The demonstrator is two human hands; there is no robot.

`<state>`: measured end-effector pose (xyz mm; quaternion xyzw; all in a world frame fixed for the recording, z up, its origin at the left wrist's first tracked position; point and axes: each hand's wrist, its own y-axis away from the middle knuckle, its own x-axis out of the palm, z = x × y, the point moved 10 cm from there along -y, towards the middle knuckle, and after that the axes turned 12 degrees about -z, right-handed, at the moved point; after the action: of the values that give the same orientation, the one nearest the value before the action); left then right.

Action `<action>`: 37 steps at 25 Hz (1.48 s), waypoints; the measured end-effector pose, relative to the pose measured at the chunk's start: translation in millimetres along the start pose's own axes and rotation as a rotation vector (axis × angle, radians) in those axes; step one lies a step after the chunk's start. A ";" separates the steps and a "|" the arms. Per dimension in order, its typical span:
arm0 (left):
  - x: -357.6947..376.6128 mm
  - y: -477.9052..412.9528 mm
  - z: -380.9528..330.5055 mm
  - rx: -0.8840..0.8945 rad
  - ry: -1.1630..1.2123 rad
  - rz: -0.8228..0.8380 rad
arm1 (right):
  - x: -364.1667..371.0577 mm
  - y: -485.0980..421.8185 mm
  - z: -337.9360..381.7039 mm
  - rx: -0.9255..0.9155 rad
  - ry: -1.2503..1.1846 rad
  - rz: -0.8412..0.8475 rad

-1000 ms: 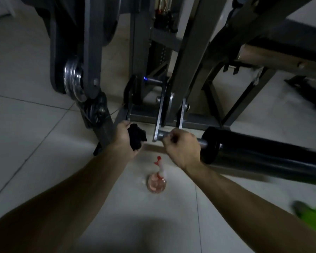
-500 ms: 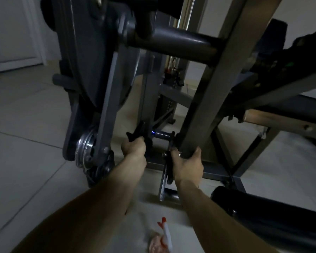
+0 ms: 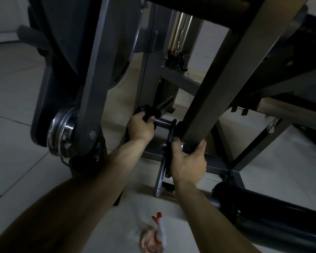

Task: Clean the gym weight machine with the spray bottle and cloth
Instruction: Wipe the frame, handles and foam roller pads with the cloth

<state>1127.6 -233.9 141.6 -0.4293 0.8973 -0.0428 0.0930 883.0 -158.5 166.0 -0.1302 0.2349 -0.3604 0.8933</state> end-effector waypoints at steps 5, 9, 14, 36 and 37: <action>25.4 -1.9 -31.2 0.106 -0.226 0.156 | 1.8 0.7 1.2 -0.013 -0.026 0.013; 32.9 -6.3 -27.1 0.054 -0.324 0.173 | 2.0 0.6 -0.6 -0.014 -0.021 0.015; 23.1 54.0 -35.2 0.665 -0.299 0.133 | 1.3 1.7 -0.6 -0.004 -0.023 0.013; -7.1 29.3 -26.7 0.251 0.008 0.150 | 11.5 1.3 -8.8 -0.014 -0.021 0.035; -15.1 41.2 -20.6 0.258 0.074 0.110 | 10.2 1.6 -9.0 -0.013 -0.020 0.032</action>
<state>1101.3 -196.4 157.2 -0.3622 0.9093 -0.1685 0.1164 885.7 -165.2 154.4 -0.1355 0.2304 -0.3430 0.9005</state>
